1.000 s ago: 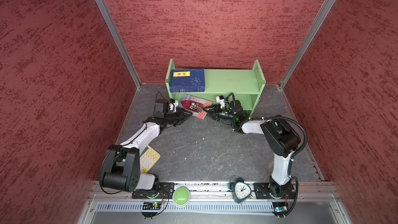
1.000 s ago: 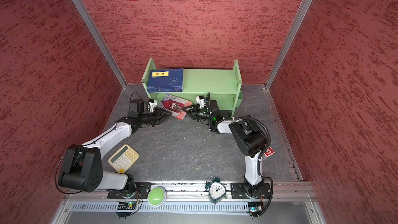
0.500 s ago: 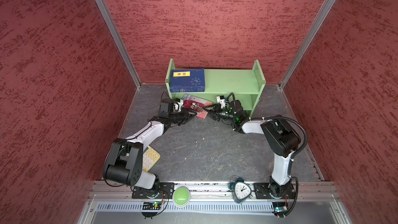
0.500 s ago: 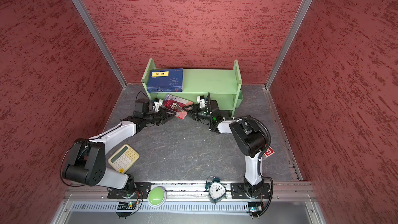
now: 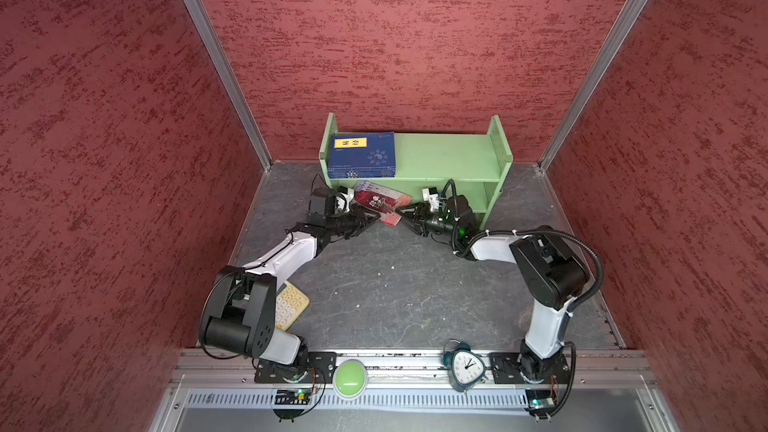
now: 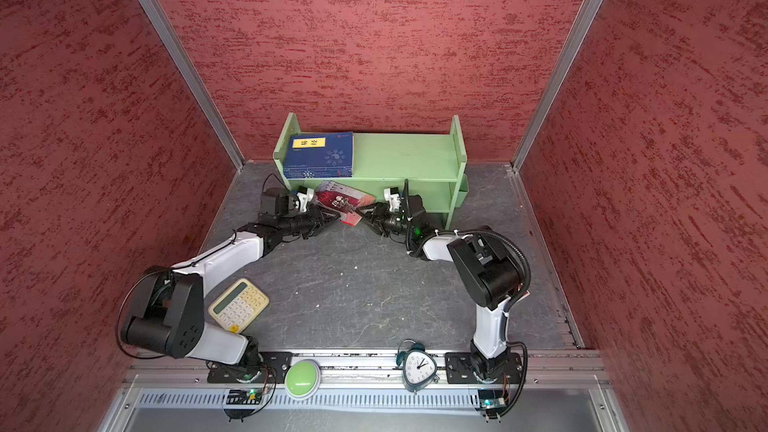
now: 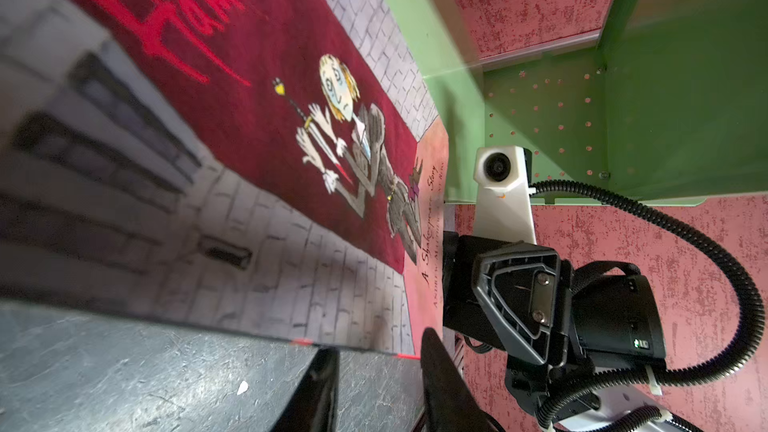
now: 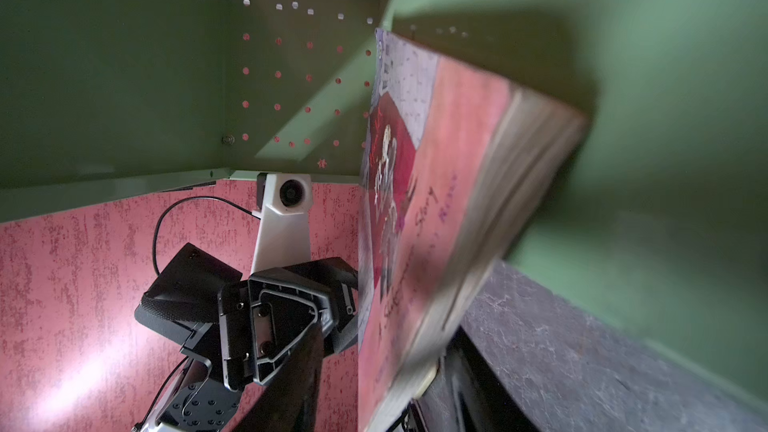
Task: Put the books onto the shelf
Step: 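Push the Hamlet book into the lower shelf tier with both grippers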
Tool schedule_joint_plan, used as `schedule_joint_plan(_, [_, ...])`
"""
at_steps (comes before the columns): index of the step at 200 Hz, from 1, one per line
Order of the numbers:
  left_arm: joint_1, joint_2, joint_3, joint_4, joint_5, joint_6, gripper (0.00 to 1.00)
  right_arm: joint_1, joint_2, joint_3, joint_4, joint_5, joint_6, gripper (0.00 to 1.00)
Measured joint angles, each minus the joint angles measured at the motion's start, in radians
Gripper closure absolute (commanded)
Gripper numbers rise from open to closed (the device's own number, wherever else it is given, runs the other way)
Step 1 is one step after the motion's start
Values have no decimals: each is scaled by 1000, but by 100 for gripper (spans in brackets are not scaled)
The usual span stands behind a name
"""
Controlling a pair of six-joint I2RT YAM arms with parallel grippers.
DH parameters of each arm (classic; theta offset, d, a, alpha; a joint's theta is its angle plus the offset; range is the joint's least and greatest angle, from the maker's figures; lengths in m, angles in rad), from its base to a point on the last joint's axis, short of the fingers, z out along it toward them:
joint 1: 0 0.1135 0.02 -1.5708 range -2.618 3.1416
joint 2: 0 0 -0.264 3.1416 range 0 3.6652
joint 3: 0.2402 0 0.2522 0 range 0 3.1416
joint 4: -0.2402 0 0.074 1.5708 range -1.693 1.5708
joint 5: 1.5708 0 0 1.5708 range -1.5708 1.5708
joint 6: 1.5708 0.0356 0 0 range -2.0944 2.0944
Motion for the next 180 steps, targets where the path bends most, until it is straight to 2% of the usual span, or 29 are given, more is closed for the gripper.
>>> schedule_joint_plan(106, [-2,46,15,3,-6,-27,66,22,-25,-44,28,37,10,57])
schedule_joint_plan(180, [-5,46,15,9,-5,-45,66,34,-55,-47,-77,105,-54,55])
